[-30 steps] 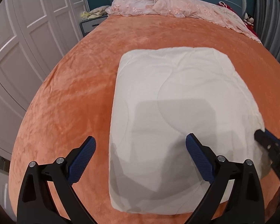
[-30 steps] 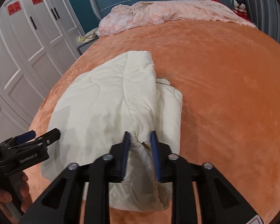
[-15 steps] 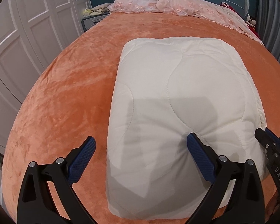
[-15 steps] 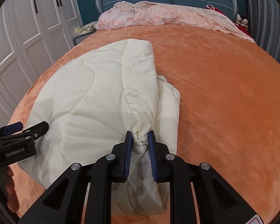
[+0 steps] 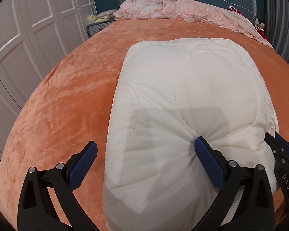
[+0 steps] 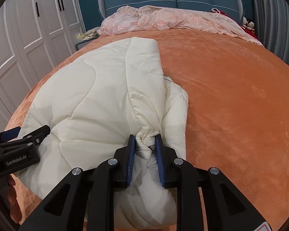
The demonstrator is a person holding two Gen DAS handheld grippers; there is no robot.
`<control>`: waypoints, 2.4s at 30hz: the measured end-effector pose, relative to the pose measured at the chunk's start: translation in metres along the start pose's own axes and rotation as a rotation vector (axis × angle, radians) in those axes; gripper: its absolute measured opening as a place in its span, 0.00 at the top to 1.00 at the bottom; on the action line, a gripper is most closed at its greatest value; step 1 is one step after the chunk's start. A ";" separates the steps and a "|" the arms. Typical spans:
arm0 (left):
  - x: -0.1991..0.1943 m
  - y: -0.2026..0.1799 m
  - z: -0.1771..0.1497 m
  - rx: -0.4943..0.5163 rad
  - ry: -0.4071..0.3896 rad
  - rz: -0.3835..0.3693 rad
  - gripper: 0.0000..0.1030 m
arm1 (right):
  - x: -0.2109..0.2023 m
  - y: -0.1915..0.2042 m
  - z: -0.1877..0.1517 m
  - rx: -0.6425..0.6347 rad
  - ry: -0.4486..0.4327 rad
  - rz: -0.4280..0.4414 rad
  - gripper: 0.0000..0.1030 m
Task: Fold large clothes
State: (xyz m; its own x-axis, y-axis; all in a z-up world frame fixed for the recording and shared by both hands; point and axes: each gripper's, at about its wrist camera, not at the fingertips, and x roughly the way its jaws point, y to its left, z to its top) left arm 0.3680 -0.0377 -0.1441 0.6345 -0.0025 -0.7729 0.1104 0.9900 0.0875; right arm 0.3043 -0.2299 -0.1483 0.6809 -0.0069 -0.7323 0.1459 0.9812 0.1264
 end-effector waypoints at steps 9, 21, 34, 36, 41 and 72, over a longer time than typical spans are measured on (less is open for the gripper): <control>0.002 0.000 0.001 -0.009 -0.003 0.004 0.04 | 0.000 0.002 -0.003 0.001 -0.025 0.009 0.76; -0.033 0.029 0.083 -0.075 -0.075 -0.011 0.08 | -0.045 0.001 0.077 0.044 -0.130 0.038 0.74; 0.066 0.002 0.104 -0.118 -0.030 0.022 0.07 | 0.073 0.006 0.092 0.072 -0.002 0.016 0.75; 0.072 -0.001 0.099 -0.119 -0.041 0.027 0.07 | 0.078 0.003 0.087 0.085 0.001 0.026 0.76; 0.081 -0.004 0.094 -0.117 -0.056 0.037 0.06 | 0.082 0.005 0.080 0.070 -0.018 0.004 0.76; -0.023 0.021 -0.028 0.010 0.035 -0.018 0.06 | -0.020 0.015 -0.031 -0.172 0.058 -0.097 0.89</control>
State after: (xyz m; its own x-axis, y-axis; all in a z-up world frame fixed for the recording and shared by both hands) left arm 0.3348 -0.0129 -0.1420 0.6054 -0.0155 -0.7958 0.1292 0.9885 0.0790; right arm 0.2708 -0.2092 -0.1525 0.6264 -0.0970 -0.7735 0.0810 0.9950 -0.0592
